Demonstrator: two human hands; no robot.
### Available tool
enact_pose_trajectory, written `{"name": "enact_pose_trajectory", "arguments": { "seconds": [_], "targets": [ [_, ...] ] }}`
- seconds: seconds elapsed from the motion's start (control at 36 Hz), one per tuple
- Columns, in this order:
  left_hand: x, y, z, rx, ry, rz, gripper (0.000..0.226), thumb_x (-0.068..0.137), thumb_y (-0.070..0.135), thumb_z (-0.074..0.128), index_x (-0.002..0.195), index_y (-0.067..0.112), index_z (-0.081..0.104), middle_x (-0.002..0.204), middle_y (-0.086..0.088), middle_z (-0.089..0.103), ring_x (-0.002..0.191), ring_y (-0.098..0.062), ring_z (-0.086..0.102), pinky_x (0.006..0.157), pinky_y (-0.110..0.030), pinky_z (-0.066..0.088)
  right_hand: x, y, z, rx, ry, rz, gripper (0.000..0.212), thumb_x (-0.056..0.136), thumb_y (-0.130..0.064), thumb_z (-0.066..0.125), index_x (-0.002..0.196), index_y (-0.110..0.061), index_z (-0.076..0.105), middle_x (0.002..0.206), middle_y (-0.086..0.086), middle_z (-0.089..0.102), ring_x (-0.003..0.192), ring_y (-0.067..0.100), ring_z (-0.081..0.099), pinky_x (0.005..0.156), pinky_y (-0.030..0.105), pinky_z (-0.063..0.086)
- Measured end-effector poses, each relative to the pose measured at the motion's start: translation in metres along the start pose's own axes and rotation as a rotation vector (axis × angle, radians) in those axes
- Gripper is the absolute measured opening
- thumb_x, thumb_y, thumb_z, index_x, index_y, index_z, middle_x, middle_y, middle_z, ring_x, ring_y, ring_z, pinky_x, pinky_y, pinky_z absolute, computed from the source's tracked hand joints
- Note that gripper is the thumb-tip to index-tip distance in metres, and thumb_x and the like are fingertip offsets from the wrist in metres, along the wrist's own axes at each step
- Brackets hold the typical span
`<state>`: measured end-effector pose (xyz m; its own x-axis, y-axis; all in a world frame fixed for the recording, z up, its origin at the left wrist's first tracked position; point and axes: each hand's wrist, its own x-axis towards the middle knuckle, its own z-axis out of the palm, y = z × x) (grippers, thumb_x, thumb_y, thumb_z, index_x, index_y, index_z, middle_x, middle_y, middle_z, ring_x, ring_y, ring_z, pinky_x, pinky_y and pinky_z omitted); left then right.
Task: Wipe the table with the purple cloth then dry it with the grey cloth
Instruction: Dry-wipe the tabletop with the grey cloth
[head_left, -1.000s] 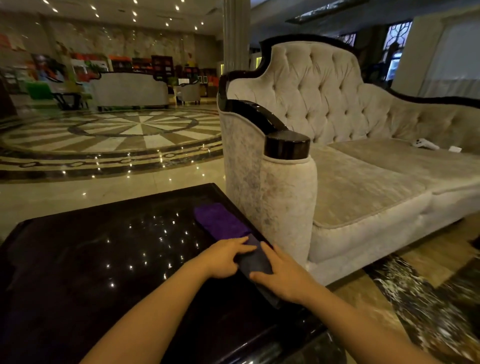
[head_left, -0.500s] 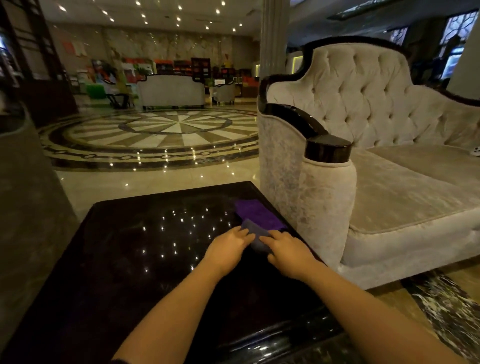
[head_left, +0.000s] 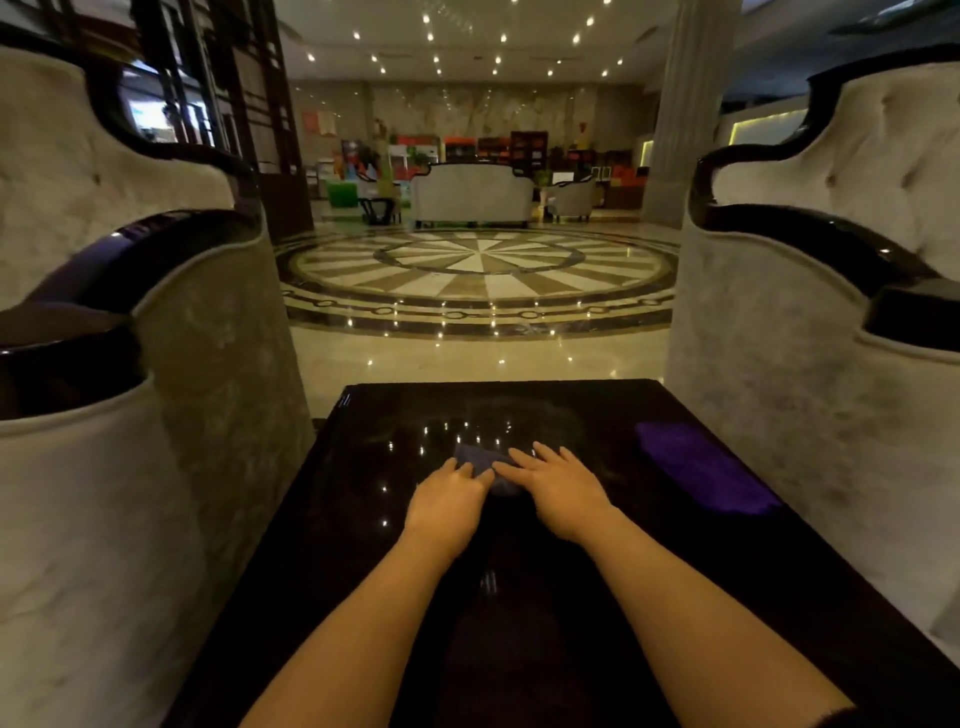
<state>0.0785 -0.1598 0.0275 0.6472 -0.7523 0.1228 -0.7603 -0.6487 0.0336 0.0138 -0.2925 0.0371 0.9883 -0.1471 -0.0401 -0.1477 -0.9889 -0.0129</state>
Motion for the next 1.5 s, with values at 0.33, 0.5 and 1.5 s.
{"name": "enact_pose_trajectory", "arguments": {
  "seconds": [0.33,0.5,1.5],
  "targets": [
    [-0.021,-0.047,-0.015,-0.134,-0.073,-0.090,0.048,0.097,0.029,0.030,0.144,0.026,0.020,0.156,-0.007,0.020,0.143,-0.025,0.020,0.114,-0.038,0.024,0.037,-0.006,0.000,0.187,-0.163,-0.003,0.053,0.093,-0.053,0.024,0.142,-0.041,0.006,0.157,0.000,-0.001,0.144,0.026,-0.002,0.115,0.048,0.005],
    [-0.073,-0.061,-0.004,-0.164,-0.159,-0.249,0.051,0.097,0.037,0.026,0.146,0.028,0.013,0.158,-0.006,0.010,0.145,-0.024,0.009,0.118,-0.041,0.018,0.035,-0.008,0.023,0.137,-0.109,0.021,0.055,0.091,-0.058,0.018,0.142,-0.041,0.004,0.158,-0.003,0.002,0.144,0.027,-0.001,0.116,0.046,0.001],
    [-0.126,-0.042,0.001,-0.139,-0.211,-0.331,0.051,0.098,0.035,0.020,0.146,0.020,0.011,0.158,-0.006,0.006,0.146,-0.023,0.002,0.118,-0.042,0.005,-0.147,-0.080,0.024,0.027,-0.010,-0.415,0.051,0.095,-0.041,0.029,0.143,-0.031,0.014,0.150,0.006,0.025,0.121,0.032,0.029,0.095,0.046,0.028]
  ]
}}
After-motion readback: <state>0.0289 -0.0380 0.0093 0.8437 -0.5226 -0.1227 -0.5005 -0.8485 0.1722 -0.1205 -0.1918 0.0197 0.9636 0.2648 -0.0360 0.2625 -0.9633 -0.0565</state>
